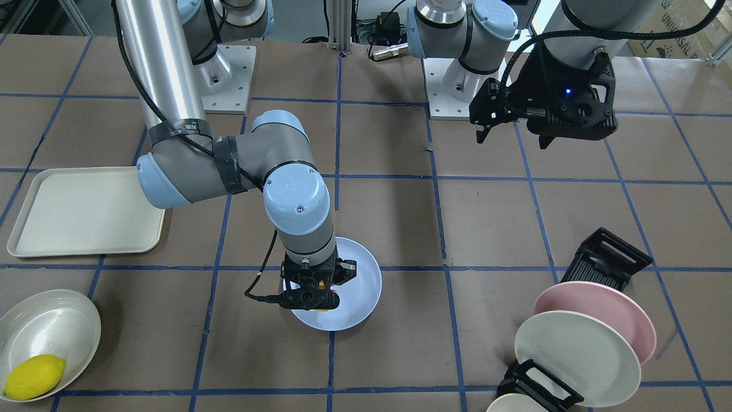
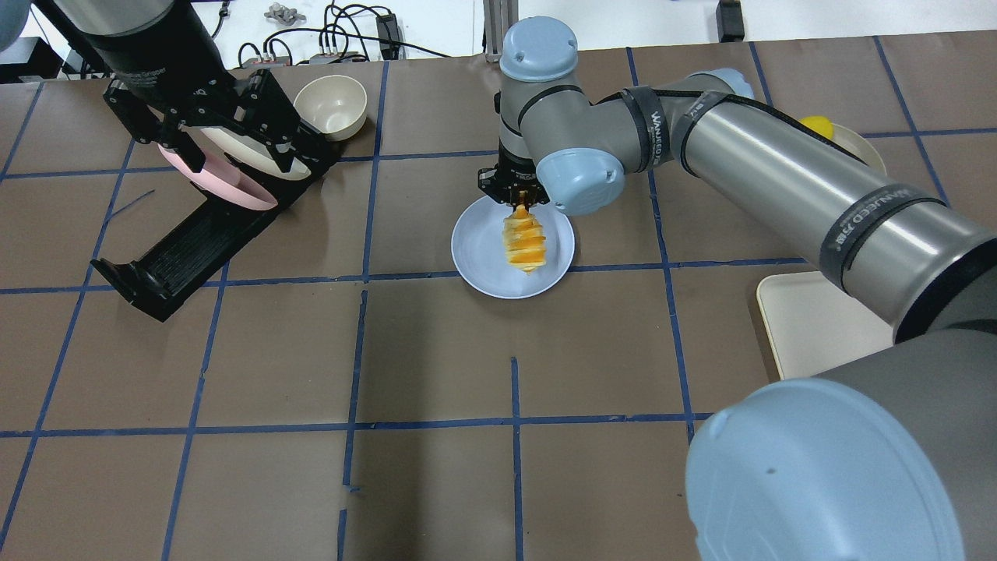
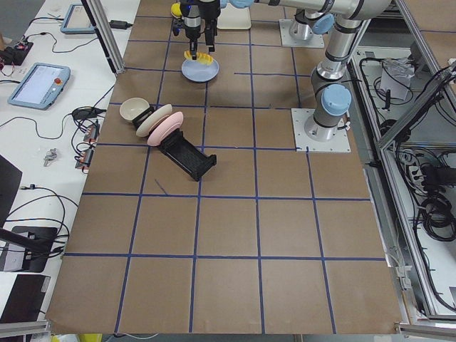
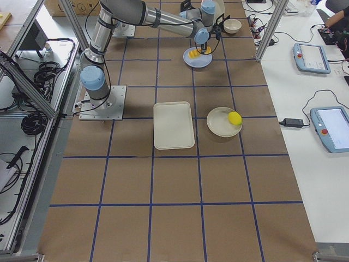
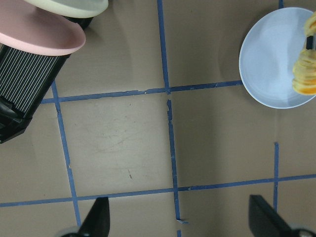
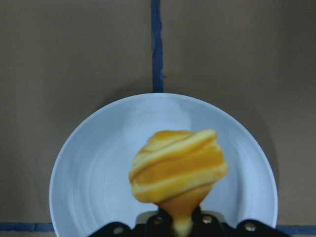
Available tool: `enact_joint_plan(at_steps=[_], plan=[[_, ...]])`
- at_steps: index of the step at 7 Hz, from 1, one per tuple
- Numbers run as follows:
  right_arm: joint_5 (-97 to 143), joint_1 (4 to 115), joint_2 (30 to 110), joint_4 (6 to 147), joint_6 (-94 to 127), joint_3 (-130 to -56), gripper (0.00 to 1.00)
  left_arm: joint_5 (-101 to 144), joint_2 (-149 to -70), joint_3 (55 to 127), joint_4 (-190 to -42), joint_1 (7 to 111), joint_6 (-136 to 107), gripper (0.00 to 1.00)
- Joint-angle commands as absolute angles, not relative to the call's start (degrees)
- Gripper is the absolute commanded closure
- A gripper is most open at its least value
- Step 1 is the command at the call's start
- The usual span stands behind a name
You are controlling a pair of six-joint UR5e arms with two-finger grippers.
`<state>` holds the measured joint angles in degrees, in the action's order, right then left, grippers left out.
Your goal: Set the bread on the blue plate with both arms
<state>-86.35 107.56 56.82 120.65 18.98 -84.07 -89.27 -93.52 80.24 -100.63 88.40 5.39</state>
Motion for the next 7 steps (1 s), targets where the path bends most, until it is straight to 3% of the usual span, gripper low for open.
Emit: enact_joint_plan(at_steps=[1, 2, 3, 4, 5, 7], plan=[[-86.4, 107.5, 56.5, 121.0, 18.9, -84.2, 0.96, -89.2, -92.9, 81.1, -100.5, 87.9, 5.1, 0.00], [-86.3, 107.6, 56.4, 121.0, 19.3, -84.2, 0.94, -89.2, -92.9, 81.2, -100.5, 88.2, 4.9, 0.00], [-86.3, 107.6, 55.6, 120.9, 19.3, -84.0, 0.62, -89.2, -92.9, 81.2, -100.5, 88.2, 4.9, 0.00], [-85.8, 107.7, 55.5, 120.9, 19.3, -84.4, 0.19, -89.2, -92.9, 81.1, -100.5, 88.1, 4.9, 0.00], [-85.7, 107.8, 55.5, 120.9, 19.3, -84.5, 0.04, -89.2, -92.9, 81.2, -100.5, 88.2, 4.8, 0.00], [-86.1, 108.6, 55.6, 120.6, 19.4, -84.4, 0.00, -89.2, -92.9, 81.2, -100.5, 88.2, 4.5, 0.00]])
